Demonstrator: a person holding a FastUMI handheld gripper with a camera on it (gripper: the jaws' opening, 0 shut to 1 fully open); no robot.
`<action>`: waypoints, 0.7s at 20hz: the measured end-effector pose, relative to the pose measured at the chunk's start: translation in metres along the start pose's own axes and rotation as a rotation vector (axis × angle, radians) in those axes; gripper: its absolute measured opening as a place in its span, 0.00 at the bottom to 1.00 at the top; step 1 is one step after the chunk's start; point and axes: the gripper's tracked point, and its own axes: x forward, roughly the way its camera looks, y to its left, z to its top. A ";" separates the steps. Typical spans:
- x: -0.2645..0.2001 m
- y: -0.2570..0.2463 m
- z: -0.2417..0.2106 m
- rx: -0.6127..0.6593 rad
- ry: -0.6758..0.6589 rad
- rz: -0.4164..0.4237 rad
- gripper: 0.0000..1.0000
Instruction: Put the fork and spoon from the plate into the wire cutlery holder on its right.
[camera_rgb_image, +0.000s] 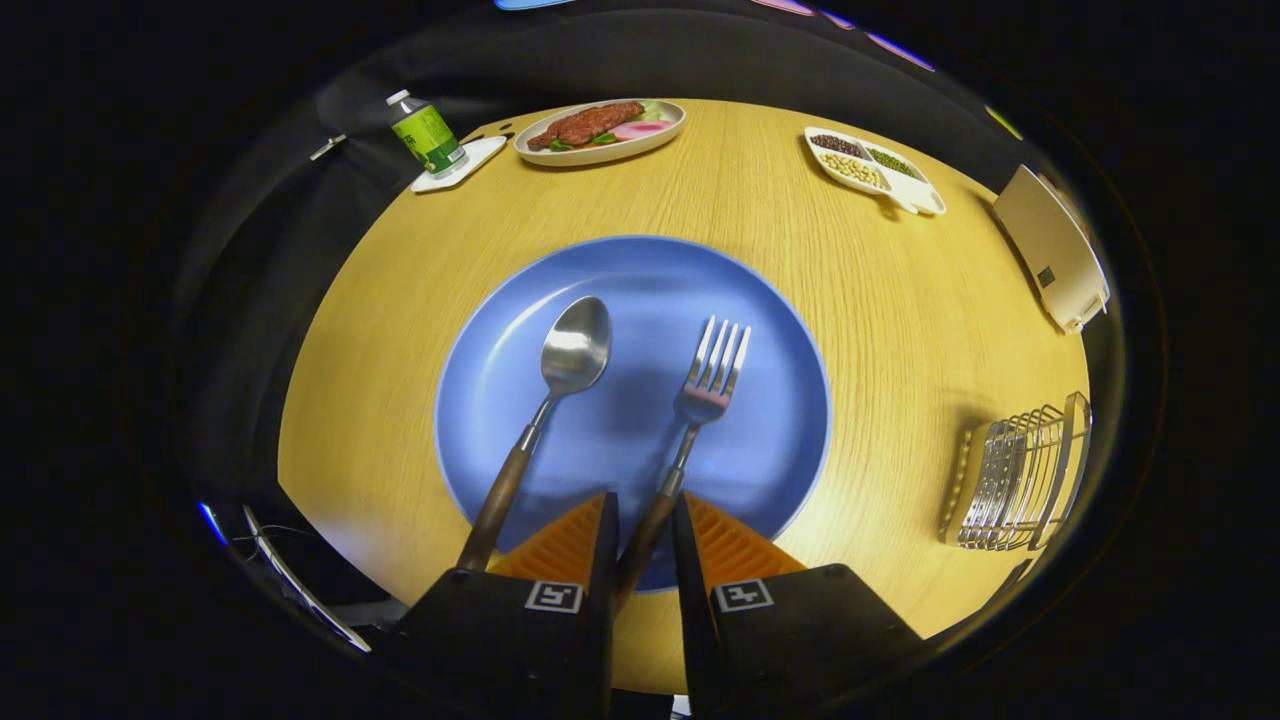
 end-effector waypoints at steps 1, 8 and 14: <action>-0.002 -0.005 0.000 0.012 0.000 -0.020 0.25; -0.023 0.000 0.008 0.036 0.008 0.092 0.06; -0.095 -0.033 0.015 0.017 -0.009 0.117 0.06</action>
